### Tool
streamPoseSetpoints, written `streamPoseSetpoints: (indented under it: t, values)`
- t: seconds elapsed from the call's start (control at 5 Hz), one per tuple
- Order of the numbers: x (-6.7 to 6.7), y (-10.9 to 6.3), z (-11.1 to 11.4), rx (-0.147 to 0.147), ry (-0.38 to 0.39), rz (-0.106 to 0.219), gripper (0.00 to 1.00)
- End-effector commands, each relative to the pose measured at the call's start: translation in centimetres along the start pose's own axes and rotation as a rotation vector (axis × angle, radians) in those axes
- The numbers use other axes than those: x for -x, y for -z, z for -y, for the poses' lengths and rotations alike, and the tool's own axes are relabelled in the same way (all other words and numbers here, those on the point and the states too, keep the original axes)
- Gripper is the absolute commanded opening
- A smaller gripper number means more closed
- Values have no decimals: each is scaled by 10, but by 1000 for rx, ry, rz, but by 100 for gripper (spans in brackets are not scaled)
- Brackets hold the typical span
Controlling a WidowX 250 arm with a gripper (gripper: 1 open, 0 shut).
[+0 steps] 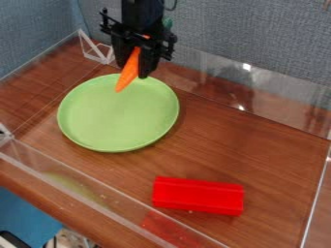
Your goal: Put the carrot on the left side
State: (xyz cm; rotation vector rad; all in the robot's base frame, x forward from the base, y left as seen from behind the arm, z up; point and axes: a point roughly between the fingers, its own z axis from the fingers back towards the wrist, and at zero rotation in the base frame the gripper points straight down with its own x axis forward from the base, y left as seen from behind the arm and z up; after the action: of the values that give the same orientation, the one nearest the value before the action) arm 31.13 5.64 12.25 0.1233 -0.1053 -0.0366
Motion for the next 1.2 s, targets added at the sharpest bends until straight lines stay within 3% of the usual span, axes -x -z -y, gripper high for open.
streamPoseSetpoints:
  t: [0.0, 1.0]
  values:
    - [-10, -7, 4, -14, 16, 40, 0]
    - [-37, 6, 48, -7, 81, 33, 0]
